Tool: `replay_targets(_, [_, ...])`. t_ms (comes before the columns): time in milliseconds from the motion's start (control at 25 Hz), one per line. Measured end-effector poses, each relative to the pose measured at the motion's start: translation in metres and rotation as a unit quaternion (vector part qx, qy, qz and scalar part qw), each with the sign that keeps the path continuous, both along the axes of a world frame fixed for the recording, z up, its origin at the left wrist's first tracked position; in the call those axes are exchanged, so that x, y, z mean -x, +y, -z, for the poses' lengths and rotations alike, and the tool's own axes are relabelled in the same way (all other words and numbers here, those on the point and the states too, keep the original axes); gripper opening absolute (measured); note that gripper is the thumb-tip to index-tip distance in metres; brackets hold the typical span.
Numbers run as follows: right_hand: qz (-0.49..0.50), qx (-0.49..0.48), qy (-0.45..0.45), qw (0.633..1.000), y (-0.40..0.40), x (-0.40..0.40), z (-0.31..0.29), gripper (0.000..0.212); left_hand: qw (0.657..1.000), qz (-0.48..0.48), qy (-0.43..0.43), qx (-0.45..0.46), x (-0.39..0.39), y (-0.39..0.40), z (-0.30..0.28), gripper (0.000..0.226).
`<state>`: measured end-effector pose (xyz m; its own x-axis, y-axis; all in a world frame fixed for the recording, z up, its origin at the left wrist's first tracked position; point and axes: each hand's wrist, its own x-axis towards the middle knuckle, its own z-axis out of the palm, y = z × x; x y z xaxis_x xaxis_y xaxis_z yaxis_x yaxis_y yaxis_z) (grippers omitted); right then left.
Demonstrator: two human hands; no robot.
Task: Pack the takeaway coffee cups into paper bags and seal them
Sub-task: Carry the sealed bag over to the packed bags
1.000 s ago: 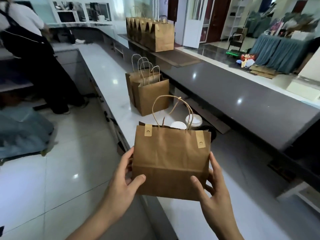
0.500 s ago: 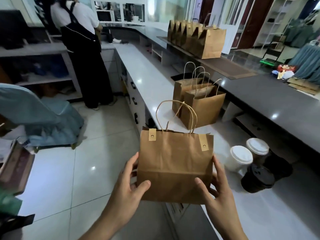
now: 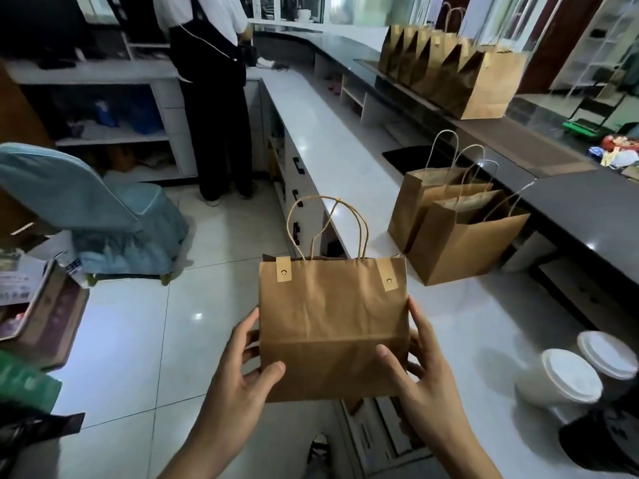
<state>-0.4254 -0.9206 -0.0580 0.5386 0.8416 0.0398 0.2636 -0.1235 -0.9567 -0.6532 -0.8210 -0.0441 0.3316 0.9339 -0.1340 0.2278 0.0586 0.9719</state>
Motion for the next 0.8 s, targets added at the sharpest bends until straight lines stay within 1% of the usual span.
replay_targets(240, [-0.044,-0.004,0.006,0.999,0.108,-0.033,0.017,0.080,0.999,-0.036,0.002,0.008,-0.023,0.087,0.008,0.068])
replay_targets(440, [-0.066,0.005,0.035,0.997,0.200,-0.068,0.016,0.080,0.998,-0.053,0.015,0.012,-0.052,0.165,0.006,0.070])
replay_targets(640, [-0.074,0.006,0.015,0.997,0.265,-0.100,0.014,0.078,0.998,-0.061,0.006,0.011,-0.084,0.226,0.007,0.071])
replay_targets(800, [-0.067,0.001,-0.003,0.998,0.298,-0.117,0.011,0.077,0.998,-0.065,0.010,0.020,-0.102,0.257,0.007,0.071])
